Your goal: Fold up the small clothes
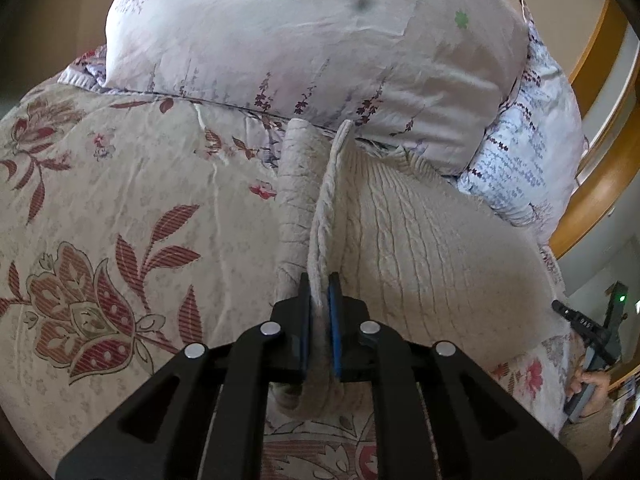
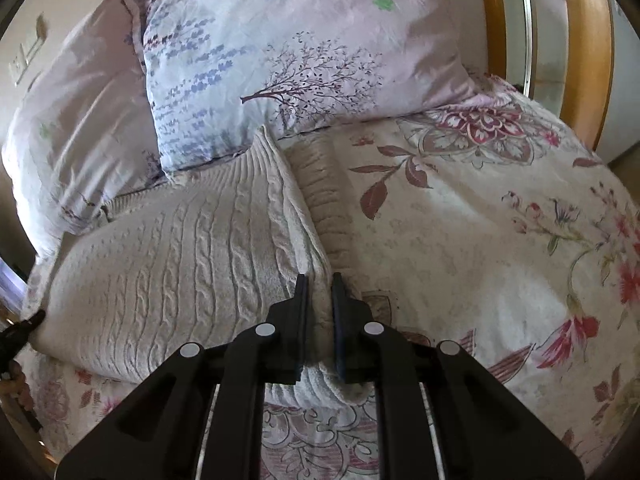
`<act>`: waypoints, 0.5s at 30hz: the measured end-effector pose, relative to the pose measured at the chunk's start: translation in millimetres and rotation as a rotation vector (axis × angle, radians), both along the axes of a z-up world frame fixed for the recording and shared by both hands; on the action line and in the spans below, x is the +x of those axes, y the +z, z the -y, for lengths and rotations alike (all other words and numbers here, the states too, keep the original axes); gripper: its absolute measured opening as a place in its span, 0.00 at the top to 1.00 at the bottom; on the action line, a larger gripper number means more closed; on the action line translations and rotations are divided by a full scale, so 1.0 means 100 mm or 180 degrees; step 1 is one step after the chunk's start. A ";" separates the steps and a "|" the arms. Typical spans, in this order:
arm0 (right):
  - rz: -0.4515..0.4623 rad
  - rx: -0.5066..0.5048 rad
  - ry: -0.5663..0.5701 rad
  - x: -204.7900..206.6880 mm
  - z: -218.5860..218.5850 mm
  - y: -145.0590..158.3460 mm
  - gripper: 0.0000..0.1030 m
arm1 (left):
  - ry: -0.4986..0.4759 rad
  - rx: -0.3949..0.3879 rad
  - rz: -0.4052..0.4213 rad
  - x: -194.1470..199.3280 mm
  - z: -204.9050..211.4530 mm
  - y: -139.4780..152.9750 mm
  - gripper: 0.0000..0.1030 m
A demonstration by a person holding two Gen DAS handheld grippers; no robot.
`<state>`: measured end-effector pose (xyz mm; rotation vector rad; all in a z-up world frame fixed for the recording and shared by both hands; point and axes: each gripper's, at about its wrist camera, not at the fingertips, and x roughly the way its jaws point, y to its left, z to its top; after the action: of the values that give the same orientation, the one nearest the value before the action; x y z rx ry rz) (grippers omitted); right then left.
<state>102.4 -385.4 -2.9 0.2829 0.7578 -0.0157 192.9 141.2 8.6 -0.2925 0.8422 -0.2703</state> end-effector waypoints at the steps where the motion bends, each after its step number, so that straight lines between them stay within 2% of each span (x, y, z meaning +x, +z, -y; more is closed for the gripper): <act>1: -0.0006 -0.0026 0.0004 0.00 -0.01 0.01 0.88 | 0.0003 0.0027 0.0008 -0.01 0.01 0.01 0.88; 3: -0.0011 -0.0027 0.0020 0.00 -0.02 0.04 0.81 | -0.0002 0.0012 0.0033 -0.04 0.02 0.04 0.83; 4: -0.0002 -0.0031 0.0013 -0.01 -0.02 0.06 0.79 | 0.0010 0.0015 0.0050 -0.05 0.02 0.06 0.73; 5: 0.0044 -0.0069 -0.0021 -0.04 -0.02 0.11 0.71 | 0.0058 0.0061 0.0106 -0.08 0.02 0.11 0.59; 7: 0.0168 -0.0153 -0.0069 -0.09 -0.04 0.19 0.64 | 0.0137 0.0191 0.0272 -0.16 0.04 0.21 0.48; 11: 0.0386 -0.0244 0.0171 -0.18 -0.22 0.34 0.61 | -0.0026 0.0549 0.0707 -0.35 0.26 0.44 0.32; 13: 0.0347 -0.0254 0.0391 -0.17 -0.36 0.33 0.60 | -0.0204 0.0680 0.0786 -0.40 0.41 0.47 0.31; 15: 0.0285 -0.0302 0.0542 -0.13 -0.49 0.29 0.60 | -0.0386 0.0790 0.0733 -0.38 0.58 0.42 0.30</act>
<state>89.0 -336.0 26.0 0.1273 0.6878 0.1209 154.4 83.6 50.9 0.0225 0.6579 -0.3027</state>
